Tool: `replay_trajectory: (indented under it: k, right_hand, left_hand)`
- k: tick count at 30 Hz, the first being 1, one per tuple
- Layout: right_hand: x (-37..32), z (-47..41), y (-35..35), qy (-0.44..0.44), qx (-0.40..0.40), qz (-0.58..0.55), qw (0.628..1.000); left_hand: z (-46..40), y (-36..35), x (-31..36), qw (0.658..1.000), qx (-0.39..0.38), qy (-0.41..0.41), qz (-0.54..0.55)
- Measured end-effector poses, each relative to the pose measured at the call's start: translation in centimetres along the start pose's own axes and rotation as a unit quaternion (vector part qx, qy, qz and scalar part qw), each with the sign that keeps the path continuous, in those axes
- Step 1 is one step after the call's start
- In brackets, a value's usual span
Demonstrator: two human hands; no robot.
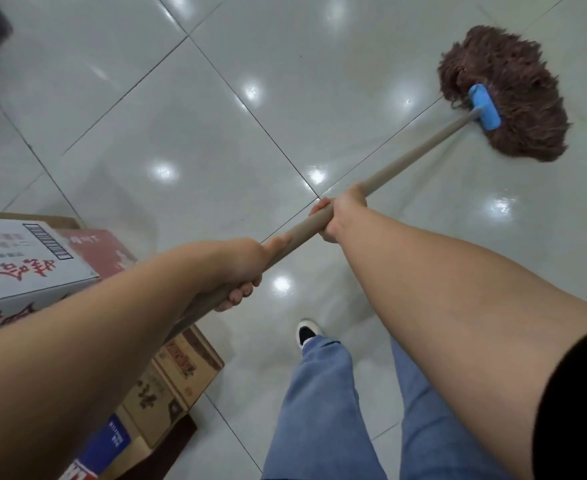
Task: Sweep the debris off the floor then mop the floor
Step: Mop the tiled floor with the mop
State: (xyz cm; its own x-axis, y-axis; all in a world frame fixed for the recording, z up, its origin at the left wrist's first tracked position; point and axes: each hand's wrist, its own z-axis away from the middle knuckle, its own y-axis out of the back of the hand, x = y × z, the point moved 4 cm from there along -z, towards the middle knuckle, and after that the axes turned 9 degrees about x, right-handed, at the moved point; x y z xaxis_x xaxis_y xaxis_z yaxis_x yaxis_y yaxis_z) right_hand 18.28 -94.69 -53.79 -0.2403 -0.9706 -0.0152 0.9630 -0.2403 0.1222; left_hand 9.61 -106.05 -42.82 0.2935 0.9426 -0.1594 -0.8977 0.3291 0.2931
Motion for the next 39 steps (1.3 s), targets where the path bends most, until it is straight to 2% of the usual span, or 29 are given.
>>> replay_trajectory:
  k: [10,17,24,27,31,34,39]
  right_hand:
    - [-26.2,-0.9,0.7,0.008,-0.014,-0.017,1.0]
    - [-44.7,-0.4,0.5,0.039,-0.029,-0.039,0.998]
    - [-59.9,-1.4,-0.7,0.02,-0.004,-0.08,0.997]
    - [-67.0,-1.4,-0.8,0.025,0.008,-0.089,0.996]
    - [-76.1,-0.2,-0.8,0.036,0.013,-0.081,0.996]
    - [-82.7,0.4,0.2,0.039,0.02,-0.096,0.994]
    - [-93.3,0.0,2.3,0.05,0.015,-0.084,0.995]
  left_hand:
    - [3.1,2.0,25.7,1.0,-0.026,-0.007,0.015]
    - [7.5,5.0,44.0,0.997,-0.041,-0.04,0.041]
    - [8.6,8.5,59.2,0.997,-0.038,-0.067,0.016]
    - [9.4,10.1,66.2,0.995,-0.061,-0.076,-0.009]
    - [11.5,11.9,75.6,0.99,-0.09,-0.111,0.007]
    - [13.2,12.2,81.9,0.984,-0.121,-0.132,-0.001]
    - [15.6,11.2,92.4,0.984,-0.124,-0.131,0.0]
